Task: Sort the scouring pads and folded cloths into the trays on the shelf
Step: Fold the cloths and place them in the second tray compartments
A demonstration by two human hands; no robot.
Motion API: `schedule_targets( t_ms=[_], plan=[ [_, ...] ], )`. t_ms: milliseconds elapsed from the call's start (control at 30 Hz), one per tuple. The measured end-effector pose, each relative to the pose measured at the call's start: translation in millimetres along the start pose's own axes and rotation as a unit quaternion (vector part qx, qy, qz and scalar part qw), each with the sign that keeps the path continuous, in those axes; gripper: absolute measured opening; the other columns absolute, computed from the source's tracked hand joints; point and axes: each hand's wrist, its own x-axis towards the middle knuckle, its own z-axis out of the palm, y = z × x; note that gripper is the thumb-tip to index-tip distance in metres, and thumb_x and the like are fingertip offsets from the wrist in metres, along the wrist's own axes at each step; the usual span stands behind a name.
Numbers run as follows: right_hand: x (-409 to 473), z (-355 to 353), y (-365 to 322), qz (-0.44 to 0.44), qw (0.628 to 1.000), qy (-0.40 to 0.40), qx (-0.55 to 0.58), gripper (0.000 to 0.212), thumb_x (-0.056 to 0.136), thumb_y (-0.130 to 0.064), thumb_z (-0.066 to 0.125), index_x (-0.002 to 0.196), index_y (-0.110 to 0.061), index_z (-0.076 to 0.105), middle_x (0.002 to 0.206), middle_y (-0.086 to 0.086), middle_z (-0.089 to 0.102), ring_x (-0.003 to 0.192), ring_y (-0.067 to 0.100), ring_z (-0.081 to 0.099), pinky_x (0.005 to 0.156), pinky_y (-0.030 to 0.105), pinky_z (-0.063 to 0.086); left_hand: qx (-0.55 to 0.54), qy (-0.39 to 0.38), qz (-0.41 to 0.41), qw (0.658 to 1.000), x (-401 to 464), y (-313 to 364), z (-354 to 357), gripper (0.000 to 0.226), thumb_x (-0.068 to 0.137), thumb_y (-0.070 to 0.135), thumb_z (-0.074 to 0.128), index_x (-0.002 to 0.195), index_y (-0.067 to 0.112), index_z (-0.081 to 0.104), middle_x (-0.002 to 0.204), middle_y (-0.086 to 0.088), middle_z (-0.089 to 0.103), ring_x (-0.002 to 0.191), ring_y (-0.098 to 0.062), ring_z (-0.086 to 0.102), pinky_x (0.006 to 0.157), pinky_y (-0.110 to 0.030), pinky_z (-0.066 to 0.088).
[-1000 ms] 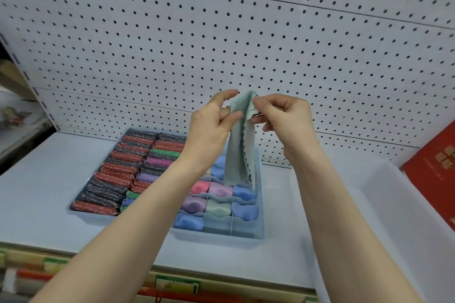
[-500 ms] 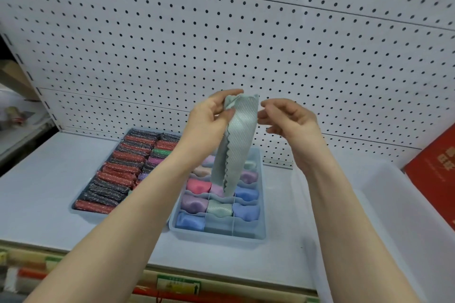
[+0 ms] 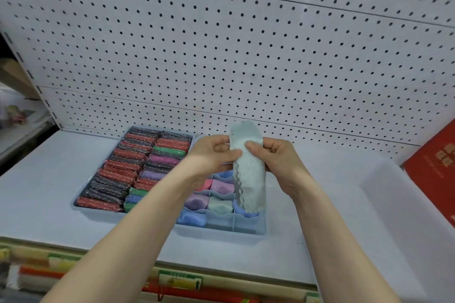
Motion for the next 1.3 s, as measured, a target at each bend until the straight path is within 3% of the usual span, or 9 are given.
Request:
schedule_targets(
  t_ms=[233, 433, 600, 767, 867, 967, 1100, 1200, 1300],
  plan=[
    [-1.3, -4.2, 6.4, -0.01, 1.0, -0.005, 0.019, 0.023, 0.093, -0.001, 0.059, 0.111, -0.006, 0.072, 0.101, 0.014, 0.075, 0.09, 0.028, 0.072, 0.08, 0.04, 0.058, -0.039, 0.078, 0.07, 0.994, -4.0, -6.0, 7.7, 0.026, 0.086, -0.008, 0.065, 0.087, 0.018, 0.07, 0.08, 0.005, 0.071, 0.066, -0.01, 0.07, 0.059, -0.021, 0.056],
    [-3.6, -2.1, -5.4, -0.035, 0.998, -0.023, 0.041, 0.046, 0.089, 0.015, 0.042, 0.075, -0.012, 0.077, 0.093, 0.018, 0.07, 0.084, 0.03, 0.061, 0.074, 0.04, 0.046, -0.058, 0.112, 0.12, 0.985, -9.4, 8.2, 8.3, 0.035, 0.084, -0.019, 0.051, 0.064, 0.005, 0.065, 0.083, 0.004, 0.062, 0.062, -0.011, 0.06, 0.039, -0.009, 0.038],
    [-8.7, -1.9, 0.2, 0.038, 0.993, -0.082, 0.079, 0.032, 0.095, -0.024, 0.052, 0.126, -0.021, 0.061, 0.112, 0.029, 0.064, 0.091, 0.033, 0.058, 0.079, 0.047, 0.042, -0.024, 0.141, 0.205, 0.968, -10.0, 1.3, 1.4, 0.041, 0.084, -0.017, 0.053, 0.061, 0.012, 0.069, 0.08, 0.016, 0.061, 0.059, -0.006, 0.054, 0.039, -0.013, 0.039],
    [-9.9, 8.9, 12.3, 0.037, 0.998, -0.045, 0.025, 0.023, 0.091, -0.013, 0.066, 0.113, -0.005, 0.069, 0.105, 0.021, 0.072, 0.089, 0.031, 0.068, 0.085, 0.045, 0.052, -0.024, 0.166, 0.223, 0.96, -9.0, -1.7, -5.4, 0.026, 0.094, -0.001, 0.055, 0.097, 0.016, 0.074, 0.103, 0.009, 0.063, 0.087, -0.018, 0.068, 0.062, -0.03, 0.055],
    [-7.2, 11.0, 12.4, 0.025, 0.998, 0.001, 0.06, 0.021, 0.082, -0.025, 0.071, 0.102, -0.018, 0.074, 0.103, 0.023, 0.072, 0.088, 0.034, 0.062, 0.08, 0.05, 0.043, -0.11, 0.092, 0.089, 0.986, -11.0, -3.2, -7.4, 0.037, 0.095, 0.017, 0.06, 0.131, 0.013, 0.054, 0.119, -0.002, 0.064, 0.098, -0.018, 0.07, 0.084, -0.03, 0.057],
    [-3.5, 11.9, 13.2, 0.008, 0.998, 0.002, 0.065, 0.023, 0.086, -0.024, 0.07, 0.109, -0.024, 0.072, 0.099, 0.021, 0.073, 0.085, 0.035, 0.061, 0.075, 0.051, 0.04, -0.098, 0.035, 0.017, 0.994, -11.5, -9.3, -9.6, 0.039, 0.089, 0.011, 0.067, 0.126, 0.001, 0.057, 0.105, -0.011, 0.071, 0.089, -0.02, 0.072, 0.075, -0.027, 0.058],
    [-7.5, 5.4, 6.3, -0.037, 0.997, -0.056, 0.047, 0.049, 0.097, 0.0, 0.05, 0.129, -0.036, 0.057, 0.097, 0.013, 0.072, 0.086, 0.032, 0.064, 0.084, 0.059, 0.046, -0.153, 0.076, 0.0, 0.985, -8.1, -10.4, -11.4, 0.029, 0.088, 0.002, 0.065, 0.116, -0.005, 0.063, 0.101, -0.02, 0.07, 0.074, -0.019, 0.071, 0.062, -0.023, 0.058],
    [-10.6, 3.0, 2.3, -0.098, 0.989, -0.108, -0.036, 0.046, 0.087, 0.013, 0.06, 0.117, -0.021, 0.066, 0.11, 0.007, 0.071, 0.098, 0.02, 0.067, 0.089, 0.054, 0.049, -0.178, 0.083, -0.016, 0.98, -6.3, -4.0, -14.3, 0.032, 0.088, 0.0, 0.064, 0.119, -0.007, 0.061, 0.093, -0.014, 0.07, 0.063, -0.012, 0.07, 0.053, -0.018, 0.053],
    [-5.0, 8.2, 2.1, -0.111, 0.991, -0.014, -0.079, 0.029, 0.08, 0.006, 0.072, 0.097, -0.017, 0.075, 0.103, 0.015, 0.067, 0.082, 0.015, 0.06, 0.075, 0.042, 0.052, -0.14, 0.104, -0.034, 0.984, -6.0, -2.0, -15.3, 0.042, 0.09, 0.012, 0.066, 0.128, -0.002, 0.053, 0.1, -0.011, 0.067, 0.064, -0.015, 0.069, 0.055, -0.021, 0.055]
  ],
)
